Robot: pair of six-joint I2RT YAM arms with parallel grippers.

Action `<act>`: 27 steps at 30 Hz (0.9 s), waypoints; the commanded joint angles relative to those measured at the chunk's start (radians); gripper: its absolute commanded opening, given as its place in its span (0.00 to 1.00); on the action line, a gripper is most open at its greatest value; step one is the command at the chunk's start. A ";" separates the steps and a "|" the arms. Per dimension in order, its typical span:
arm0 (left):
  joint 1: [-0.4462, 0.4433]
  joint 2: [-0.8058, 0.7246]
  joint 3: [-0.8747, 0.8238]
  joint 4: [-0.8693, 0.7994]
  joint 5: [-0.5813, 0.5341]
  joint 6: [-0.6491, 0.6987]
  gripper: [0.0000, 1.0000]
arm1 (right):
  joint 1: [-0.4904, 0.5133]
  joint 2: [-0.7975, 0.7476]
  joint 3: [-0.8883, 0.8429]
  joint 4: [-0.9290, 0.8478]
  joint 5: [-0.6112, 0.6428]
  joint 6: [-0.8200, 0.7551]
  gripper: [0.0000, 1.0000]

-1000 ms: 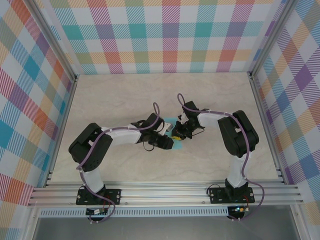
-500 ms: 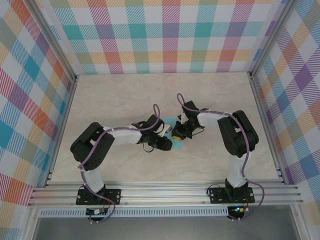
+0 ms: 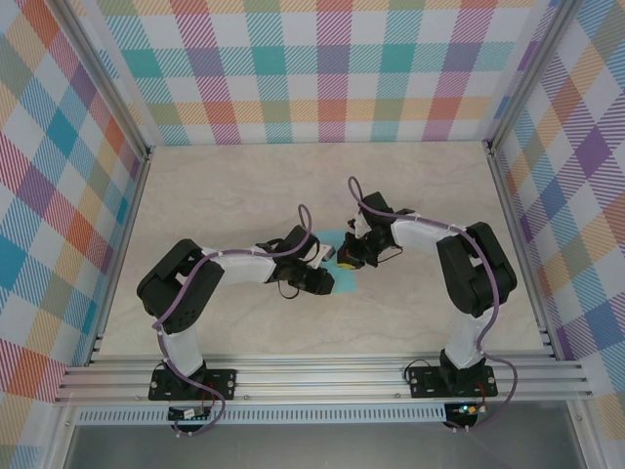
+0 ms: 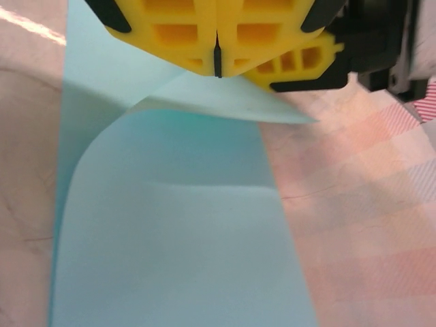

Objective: Fold a paper plane with a square sheet of paper (fold left side to right side)
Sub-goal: Fold the triangle a second time at the center of the table.

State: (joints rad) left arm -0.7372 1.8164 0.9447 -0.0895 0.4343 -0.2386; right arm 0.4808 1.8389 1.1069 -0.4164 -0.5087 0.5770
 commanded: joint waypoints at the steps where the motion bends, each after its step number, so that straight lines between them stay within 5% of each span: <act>1: -0.007 0.010 -0.034 -0.072 -0.003 0.012 0.20 | 0.020 -0.001 -0.021 0.007 -0.051 -0.022 0.00; 9: -0.006 0.006 -0.035 -0.075 -0.015 0.010 0.19 | 0.057 0.073 -0.002 0.014 -0.048 -0.016 0.01; 18: -0.006 0.006 -0.041 -0.078 -0.026 0.010 0.19 | 0.057 0.112 0.005 -0.030 0.094 -0.084 0.01; 27: -0.007 0.002 -0.063 -0.068 -0.029 0.010 0.18 | -0.007 0.132 0.038 -0.048 0.166 -0.163 0.02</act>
State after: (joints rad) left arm -0.7372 1.8111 0.9283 -0.0685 0.4255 -0.2386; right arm 0.5236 1.9320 1.1225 -0.4358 -0.4896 0.4656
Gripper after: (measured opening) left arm 0.184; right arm 0.029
